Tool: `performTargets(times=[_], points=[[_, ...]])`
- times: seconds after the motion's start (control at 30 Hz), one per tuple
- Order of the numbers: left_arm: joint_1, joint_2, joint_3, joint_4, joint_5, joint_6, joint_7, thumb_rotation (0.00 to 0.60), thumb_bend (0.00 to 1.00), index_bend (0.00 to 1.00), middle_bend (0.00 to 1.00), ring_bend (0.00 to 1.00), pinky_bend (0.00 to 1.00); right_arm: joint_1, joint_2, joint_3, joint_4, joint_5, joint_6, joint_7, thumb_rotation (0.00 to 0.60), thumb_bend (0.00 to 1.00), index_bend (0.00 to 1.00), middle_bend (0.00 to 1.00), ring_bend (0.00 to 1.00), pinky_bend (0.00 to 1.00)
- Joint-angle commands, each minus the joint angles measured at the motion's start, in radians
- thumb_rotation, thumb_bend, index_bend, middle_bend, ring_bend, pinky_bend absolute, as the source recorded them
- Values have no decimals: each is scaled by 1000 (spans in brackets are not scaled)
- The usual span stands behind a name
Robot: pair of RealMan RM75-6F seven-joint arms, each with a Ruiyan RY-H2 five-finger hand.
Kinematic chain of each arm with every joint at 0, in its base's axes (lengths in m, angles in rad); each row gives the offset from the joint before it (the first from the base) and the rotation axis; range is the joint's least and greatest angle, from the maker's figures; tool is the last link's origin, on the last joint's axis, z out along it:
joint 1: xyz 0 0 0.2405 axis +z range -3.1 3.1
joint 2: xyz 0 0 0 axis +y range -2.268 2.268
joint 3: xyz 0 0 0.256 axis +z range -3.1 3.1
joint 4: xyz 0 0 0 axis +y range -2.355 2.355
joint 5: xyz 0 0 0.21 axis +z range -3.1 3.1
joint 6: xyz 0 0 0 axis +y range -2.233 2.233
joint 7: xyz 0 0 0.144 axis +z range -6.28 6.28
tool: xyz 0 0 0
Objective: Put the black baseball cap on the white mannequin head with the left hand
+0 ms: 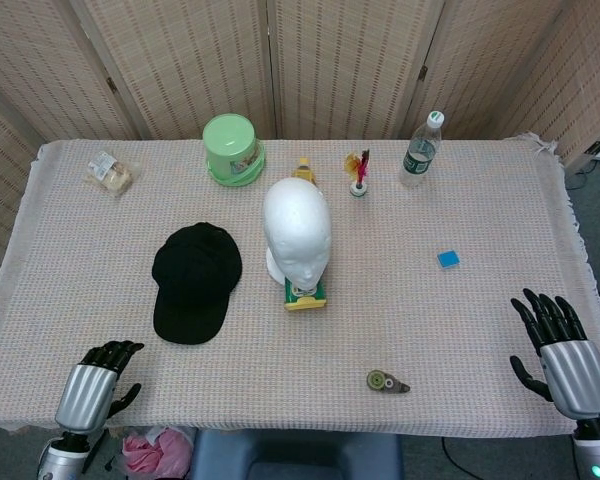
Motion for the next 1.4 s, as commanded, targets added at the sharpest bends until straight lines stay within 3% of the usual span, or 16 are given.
performTargets(times=[0.03,0.33,0.47,0.63,1.4], points=[[-18,-46,-4,27,6,-26,34,600,227,295,357,321,423,0,5,-4,0,-6,-2,8,600,287,0,0,0,0],[-73,-109,-25,87,-1,-83,30,600,227,299,358,321,423,-2,16,-9,-3,-13,-1,27,600,287,0,0,0,0],[-95,-132,-29,117,-7,-103,11,600,227,310,420,322,423,-2,26,-11,-11,-8,-8,39,600,288,0,0,0,0],[-113,-175,-40,190,-25,-116,-24,600,227,328,420,321,423,-10,30,-8,-11,-7,9,48,600,289,0,0,0,0],[-182,-284,-57,429,-55,-112,-145,600,231,347,420,321,423,-3,39,-4,-24,22,-27,40,600,291,0,0,0,0]])
